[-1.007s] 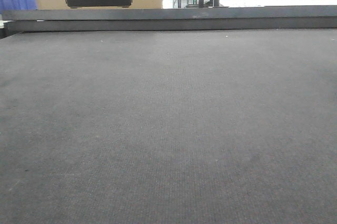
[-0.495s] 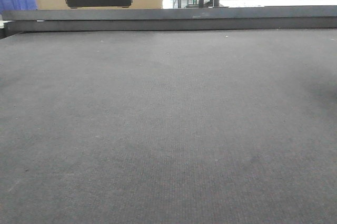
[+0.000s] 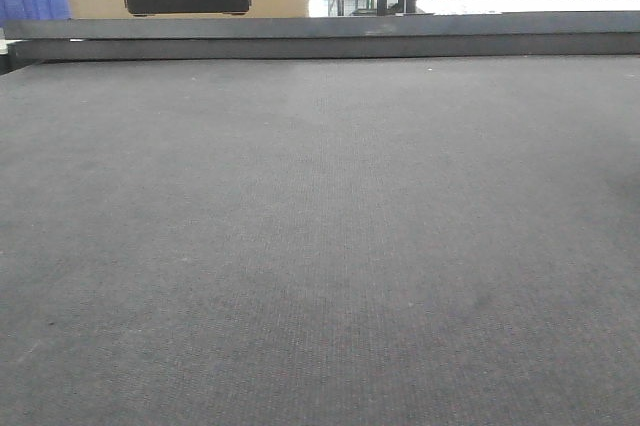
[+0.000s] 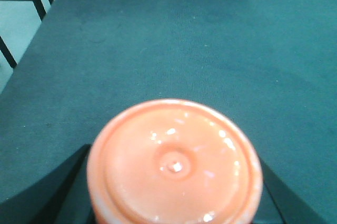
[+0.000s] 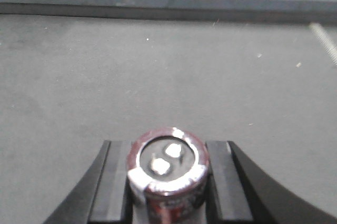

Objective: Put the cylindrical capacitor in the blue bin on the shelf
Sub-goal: 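Lift the orange cylinder with the left gripper, holding both parts, then drive the base away from the table toward the blue-bin shelf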

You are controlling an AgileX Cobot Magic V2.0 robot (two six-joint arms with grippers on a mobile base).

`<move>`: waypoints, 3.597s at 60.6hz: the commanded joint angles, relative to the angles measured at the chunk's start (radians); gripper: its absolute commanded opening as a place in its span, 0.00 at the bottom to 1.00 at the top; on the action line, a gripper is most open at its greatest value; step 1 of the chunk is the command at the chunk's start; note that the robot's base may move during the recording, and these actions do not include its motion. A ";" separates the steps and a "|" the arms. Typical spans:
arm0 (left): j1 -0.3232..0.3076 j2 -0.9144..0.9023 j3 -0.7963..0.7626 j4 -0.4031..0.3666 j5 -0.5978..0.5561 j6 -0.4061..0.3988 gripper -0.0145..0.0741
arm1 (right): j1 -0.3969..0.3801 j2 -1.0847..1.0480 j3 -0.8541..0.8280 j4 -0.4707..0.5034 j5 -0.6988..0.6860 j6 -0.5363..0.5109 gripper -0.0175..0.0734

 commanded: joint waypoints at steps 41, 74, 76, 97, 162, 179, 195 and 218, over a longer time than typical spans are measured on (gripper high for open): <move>-0.006 -0.049 0.008 0.002 -0.024 -0.002 0.04 | 0.001 -0.105 -0.007 -0.005 0.032 -0.027 0.15; -0.006 -0.049 0.008 0.002 -0.024 -0.002 0.04 | 0.001 -0.105 -0.007 -0.005 0.030 -0.027 0.15; -0.006 -0.049 0.008 0.002 -0.024 -0.002 0.04 | 0.001 -0.105 -0.007 -0.005 0.030 -0.027 0.15; -0.006 -0.049 0.008 0.002 -0.024 -0.002 0.04 | 0.001 -0.105 -0.007 -0.005 0.027 -0.027 0.15; -0.004 -0.058 0.008 0.002 -0.024 -0.002 0.04 | 0.001 -0.105 -0.007 -0.005 0.027 -0.027 0.15; -0.004 -0.060 0.008 0.002 -0.024 -0.002 0.04 | 0.001 -0.105 -0.007 -0.005 0.027 -0.027 0.15; -0.004 -0.060 0.008 0.002 -0.024 -0.002 0.04 | 0.001 -0.105 -0.007 -0.005 0.027 -0.027 0.15; -0.004 -0.060 0.008 0.002 -0.024 -0.002 0.04 | 0.001 -0.105 -0.007 -0.005 0.027 -0.027 0.15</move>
